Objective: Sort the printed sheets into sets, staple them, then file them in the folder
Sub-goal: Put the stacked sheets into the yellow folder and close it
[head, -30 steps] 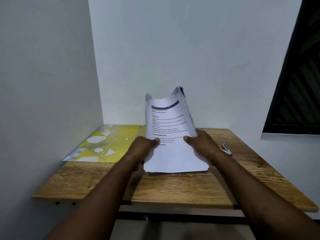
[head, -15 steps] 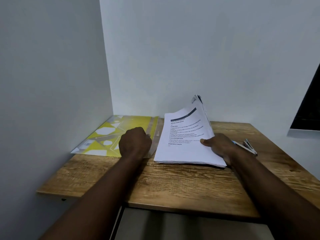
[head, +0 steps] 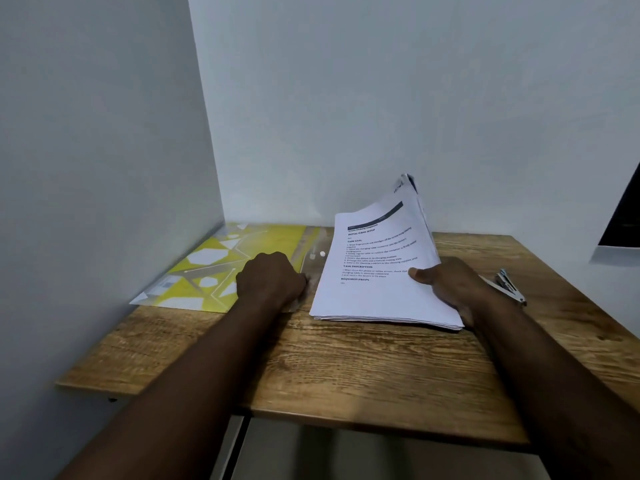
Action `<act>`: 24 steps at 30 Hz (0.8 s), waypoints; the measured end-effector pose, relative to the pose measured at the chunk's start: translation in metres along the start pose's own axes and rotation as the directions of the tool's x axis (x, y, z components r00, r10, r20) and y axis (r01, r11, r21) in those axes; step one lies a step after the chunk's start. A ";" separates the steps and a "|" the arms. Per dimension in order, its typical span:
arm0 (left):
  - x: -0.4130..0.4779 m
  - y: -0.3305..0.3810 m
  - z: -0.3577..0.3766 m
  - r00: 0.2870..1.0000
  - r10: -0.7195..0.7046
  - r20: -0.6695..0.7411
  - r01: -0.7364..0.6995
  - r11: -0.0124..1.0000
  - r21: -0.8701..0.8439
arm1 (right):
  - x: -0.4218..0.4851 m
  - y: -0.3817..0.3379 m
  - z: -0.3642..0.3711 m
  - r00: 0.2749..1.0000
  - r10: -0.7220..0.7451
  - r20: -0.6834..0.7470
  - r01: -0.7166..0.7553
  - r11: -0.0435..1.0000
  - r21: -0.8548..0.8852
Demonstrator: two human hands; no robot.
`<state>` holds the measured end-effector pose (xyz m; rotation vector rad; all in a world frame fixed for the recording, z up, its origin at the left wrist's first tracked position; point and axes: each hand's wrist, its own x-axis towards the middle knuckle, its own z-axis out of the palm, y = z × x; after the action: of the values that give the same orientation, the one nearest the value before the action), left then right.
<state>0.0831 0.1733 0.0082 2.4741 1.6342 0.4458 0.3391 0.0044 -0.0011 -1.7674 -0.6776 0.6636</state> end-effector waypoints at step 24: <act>-0.033 -0.013 0.004 0.987 0.120 -0.103 -0.120 0.993 0.002 | -0.009 0.007 -0.001 0.999 -0.005 -0.034 0.007 0.999 0.048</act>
<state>0.0610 0.1488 -0.0046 2.5965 1.5231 0.6008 0.3347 -0.0049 -0.0066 -1.7279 -0.6391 0.6395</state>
